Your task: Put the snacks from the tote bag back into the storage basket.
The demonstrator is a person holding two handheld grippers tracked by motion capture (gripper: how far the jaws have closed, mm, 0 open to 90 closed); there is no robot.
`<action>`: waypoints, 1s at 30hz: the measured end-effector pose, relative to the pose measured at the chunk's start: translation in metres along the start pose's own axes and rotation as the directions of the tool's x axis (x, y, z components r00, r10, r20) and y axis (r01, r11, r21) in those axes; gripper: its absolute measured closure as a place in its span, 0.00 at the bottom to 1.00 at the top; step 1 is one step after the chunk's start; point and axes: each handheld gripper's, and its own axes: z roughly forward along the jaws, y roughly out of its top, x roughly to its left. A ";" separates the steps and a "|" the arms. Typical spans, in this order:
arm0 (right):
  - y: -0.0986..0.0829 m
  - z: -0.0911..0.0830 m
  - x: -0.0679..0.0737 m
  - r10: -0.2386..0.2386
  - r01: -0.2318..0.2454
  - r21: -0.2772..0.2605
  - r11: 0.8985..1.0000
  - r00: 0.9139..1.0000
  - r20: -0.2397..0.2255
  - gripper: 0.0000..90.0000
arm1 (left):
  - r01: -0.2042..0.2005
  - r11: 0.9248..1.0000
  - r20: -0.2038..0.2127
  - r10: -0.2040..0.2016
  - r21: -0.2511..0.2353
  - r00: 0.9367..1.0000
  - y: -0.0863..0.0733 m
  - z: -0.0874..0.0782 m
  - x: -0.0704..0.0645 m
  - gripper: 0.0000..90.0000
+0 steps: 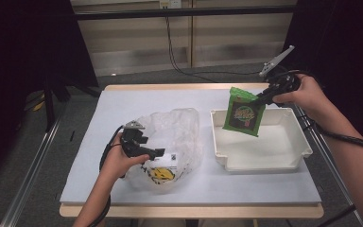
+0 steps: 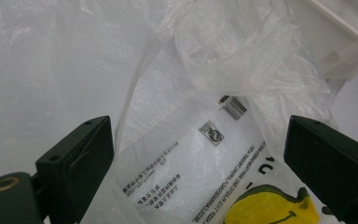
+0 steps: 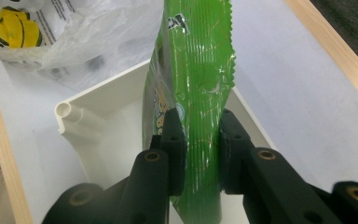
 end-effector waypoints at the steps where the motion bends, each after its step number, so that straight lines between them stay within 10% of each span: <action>1: 0.000 0.003 0.000 -0.004 0.004 0.001 1.000 1.000 0.001 0.84 | 0.001 1.000 -0.004 -0.001 -0.005 1.000 0.000 0.001 0.000 0.09; 30: 0.001 0.077 -0.028 -0.076 0.078 0.046 0.996 0.996 -0.057 0.84 | -0.002 1.000 0.020 0.002 0.001 1.000 0.005 -0.002 0.006 0.09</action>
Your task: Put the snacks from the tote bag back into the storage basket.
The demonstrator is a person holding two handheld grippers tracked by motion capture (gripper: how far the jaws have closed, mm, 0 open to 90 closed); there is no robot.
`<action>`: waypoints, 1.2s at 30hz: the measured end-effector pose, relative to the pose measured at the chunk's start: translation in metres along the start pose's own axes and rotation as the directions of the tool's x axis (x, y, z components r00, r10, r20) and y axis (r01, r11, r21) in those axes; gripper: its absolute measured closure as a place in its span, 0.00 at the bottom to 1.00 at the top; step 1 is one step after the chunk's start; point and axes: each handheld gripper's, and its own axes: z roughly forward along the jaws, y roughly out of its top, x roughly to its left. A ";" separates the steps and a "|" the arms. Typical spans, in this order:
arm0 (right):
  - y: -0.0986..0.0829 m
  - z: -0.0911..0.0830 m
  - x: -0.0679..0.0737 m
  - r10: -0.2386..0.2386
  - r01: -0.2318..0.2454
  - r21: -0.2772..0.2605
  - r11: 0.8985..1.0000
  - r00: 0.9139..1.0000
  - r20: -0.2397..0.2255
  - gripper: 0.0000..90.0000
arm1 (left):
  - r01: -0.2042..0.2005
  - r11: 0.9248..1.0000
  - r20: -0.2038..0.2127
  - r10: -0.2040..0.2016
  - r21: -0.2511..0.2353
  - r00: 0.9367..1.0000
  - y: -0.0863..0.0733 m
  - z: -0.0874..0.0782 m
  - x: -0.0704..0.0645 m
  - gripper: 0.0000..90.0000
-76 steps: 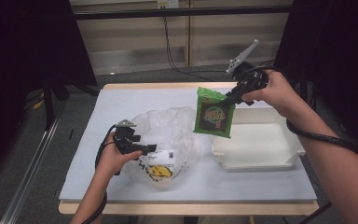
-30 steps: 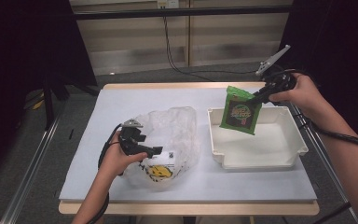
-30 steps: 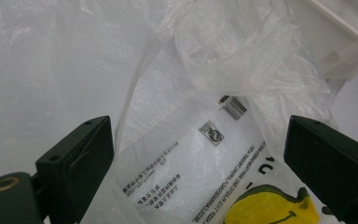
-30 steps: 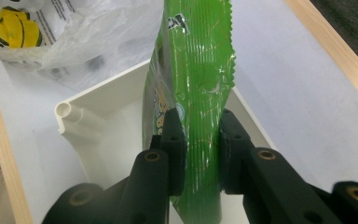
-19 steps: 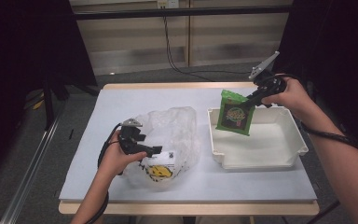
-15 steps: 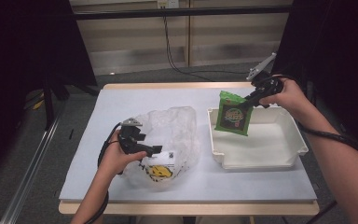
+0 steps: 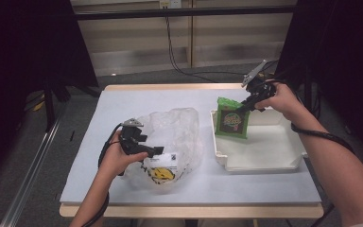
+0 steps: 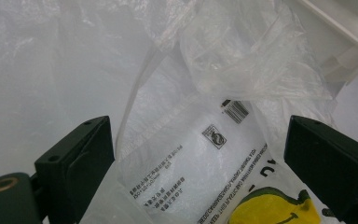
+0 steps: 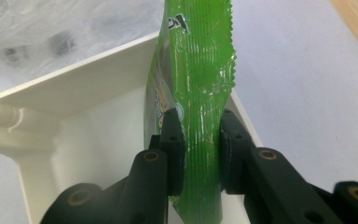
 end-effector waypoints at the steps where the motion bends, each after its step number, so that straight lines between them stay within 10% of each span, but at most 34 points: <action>1: 0.000 0.001 -0.001 -0.001 0.001 0.001 1.000 1.000 -0.002 0.84 | 0.004 1.000 -0.004 -0.004 -0.004 1.000 0.000 0.001 -0.001 0.09; 21: 0.008 0.012 -0.032 -0.082 0.082 -0.032 0.996 0.997 -0.005 0.79 | 0.014 1.000 -0.014 -0.013 0.005 1.000 -0.001 0.005 0.004 0.09; 36: -0.002 -0.011 -0.026 0.129 -0.121 -0.076 0.990 0.984 0.122 0.28 | 0.012 1.000 -0.003 -0.012 0.001 1.000 -0.003 0.001 0.000 0.09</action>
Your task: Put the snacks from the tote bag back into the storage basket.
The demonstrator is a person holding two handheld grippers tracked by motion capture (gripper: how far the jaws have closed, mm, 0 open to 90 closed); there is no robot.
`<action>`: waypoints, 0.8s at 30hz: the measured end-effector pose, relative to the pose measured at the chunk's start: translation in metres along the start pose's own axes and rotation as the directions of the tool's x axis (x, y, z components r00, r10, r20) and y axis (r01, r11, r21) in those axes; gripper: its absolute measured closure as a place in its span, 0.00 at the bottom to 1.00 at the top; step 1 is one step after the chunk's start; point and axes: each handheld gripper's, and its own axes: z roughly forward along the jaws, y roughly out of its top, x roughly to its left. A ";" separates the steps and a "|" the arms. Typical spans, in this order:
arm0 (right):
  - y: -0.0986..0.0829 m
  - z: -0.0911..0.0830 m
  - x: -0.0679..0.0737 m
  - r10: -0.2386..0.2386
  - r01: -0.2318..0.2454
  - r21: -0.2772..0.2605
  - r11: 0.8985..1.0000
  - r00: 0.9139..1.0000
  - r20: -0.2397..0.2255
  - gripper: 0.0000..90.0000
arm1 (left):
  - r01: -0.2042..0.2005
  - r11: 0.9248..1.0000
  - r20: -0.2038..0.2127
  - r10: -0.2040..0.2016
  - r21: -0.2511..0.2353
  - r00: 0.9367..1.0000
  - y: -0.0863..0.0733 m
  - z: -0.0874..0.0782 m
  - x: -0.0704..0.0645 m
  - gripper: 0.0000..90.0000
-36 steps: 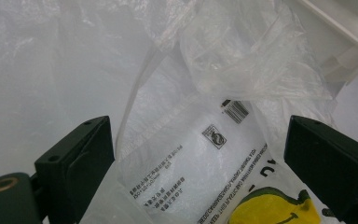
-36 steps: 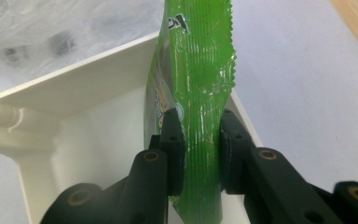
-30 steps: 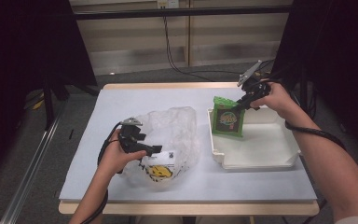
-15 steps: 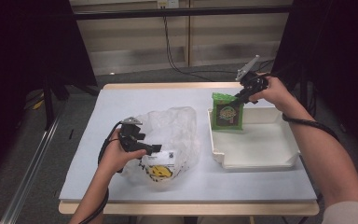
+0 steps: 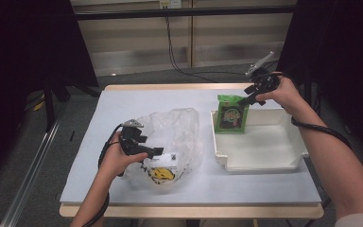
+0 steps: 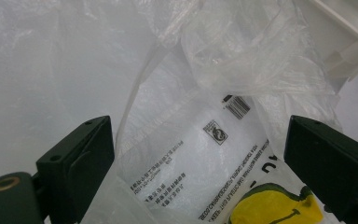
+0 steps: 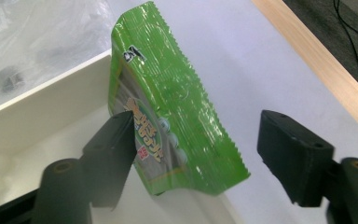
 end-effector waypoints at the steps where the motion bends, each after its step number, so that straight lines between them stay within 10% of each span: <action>1: -0.001 -0.001 0.001 0.004 -0.004 -0.002 1.000 1.000 0.000 0.27 | -0.006 1.000 0.002 0.006 0.004 1.000 0.000 0.000 0.000 0.09; 24: -0.036 -0.029 0.039 0.077 -0.079 -0.081 0.994 0.997 -0.021 0.18 | -0.010 1.000 0.005 0.010 -0.006 1.000 0.002 -0.003 -0.006 0.09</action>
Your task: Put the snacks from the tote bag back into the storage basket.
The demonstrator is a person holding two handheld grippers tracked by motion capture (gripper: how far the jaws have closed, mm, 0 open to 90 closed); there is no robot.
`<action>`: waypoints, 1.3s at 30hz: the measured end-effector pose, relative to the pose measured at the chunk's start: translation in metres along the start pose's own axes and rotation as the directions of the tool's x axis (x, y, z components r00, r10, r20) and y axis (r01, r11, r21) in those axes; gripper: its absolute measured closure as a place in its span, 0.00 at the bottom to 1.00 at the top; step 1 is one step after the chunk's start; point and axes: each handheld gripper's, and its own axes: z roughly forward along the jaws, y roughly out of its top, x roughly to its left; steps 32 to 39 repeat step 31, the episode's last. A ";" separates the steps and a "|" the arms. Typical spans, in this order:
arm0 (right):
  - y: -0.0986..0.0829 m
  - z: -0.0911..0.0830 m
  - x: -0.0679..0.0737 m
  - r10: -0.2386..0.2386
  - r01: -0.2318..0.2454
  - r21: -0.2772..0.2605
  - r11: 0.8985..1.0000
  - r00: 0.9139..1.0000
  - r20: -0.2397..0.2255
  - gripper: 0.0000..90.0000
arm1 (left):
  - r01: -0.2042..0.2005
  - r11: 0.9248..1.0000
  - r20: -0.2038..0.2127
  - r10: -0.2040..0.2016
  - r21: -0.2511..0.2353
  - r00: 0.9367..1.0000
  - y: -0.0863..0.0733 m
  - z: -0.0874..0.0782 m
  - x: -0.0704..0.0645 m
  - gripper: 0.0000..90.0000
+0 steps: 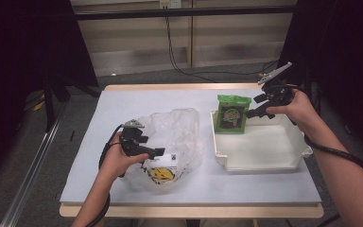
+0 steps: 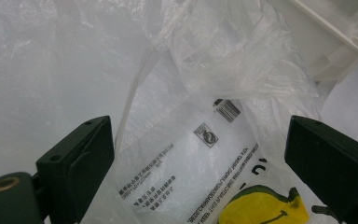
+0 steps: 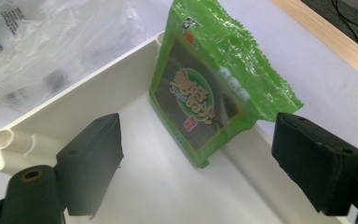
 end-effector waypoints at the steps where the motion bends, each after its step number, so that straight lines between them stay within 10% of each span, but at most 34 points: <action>1: -0.001 -0.001 0.002 0.001 -0.001 -0.009 1.000 1.000 0.000 0.18 | -0.001 1.000 -0.001 0.001 -0.001 1.000 0.000 0.000 0.000 0.09; 39: -0.048 0.012 0.049 0.028 -0.029 -0.048 0.998 0.999 -0.023 0.08 | -0.006 1.000 0.007 0.005 0.017 1.000 -0.001 0.008 -0.002 0.09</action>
